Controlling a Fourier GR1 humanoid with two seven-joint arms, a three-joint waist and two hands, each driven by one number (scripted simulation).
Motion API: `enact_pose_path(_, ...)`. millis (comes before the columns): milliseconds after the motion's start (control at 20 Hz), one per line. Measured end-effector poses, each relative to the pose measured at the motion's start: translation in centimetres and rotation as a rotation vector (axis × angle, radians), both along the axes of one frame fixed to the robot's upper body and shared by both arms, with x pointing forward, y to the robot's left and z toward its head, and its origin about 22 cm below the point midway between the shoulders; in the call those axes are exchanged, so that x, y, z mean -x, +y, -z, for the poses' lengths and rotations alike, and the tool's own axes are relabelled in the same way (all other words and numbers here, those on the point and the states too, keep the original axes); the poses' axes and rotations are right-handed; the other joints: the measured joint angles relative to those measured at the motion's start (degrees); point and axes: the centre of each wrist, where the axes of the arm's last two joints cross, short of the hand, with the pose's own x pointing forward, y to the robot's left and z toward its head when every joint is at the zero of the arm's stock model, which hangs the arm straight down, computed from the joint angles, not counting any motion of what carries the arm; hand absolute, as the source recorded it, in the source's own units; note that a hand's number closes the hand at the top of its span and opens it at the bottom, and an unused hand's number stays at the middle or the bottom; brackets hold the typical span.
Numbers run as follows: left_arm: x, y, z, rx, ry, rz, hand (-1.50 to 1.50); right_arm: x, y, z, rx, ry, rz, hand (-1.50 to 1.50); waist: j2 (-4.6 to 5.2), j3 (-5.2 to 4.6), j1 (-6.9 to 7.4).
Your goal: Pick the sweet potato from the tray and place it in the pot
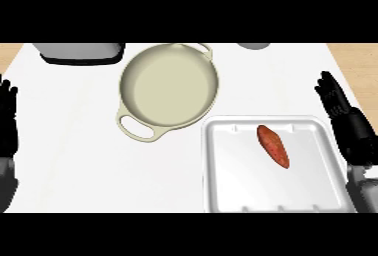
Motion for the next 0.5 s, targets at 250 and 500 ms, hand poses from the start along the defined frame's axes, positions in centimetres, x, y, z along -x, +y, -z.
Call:
enact_pose_path(250,1.2,-0.4,2.1,-0.055,0.117,0.073,0.00,0.9,-4.3,1.4,0.006,0.218,0.038,1.50,0.09,1.61,0.72)
enact_pose_path(500,2.9,-0.8,4.5,-0.094,0.263,0.157,0.00,2.0,-8.7,1.0,0.353,0.150,0.143,-1.50,0.20,2.02,0.77)
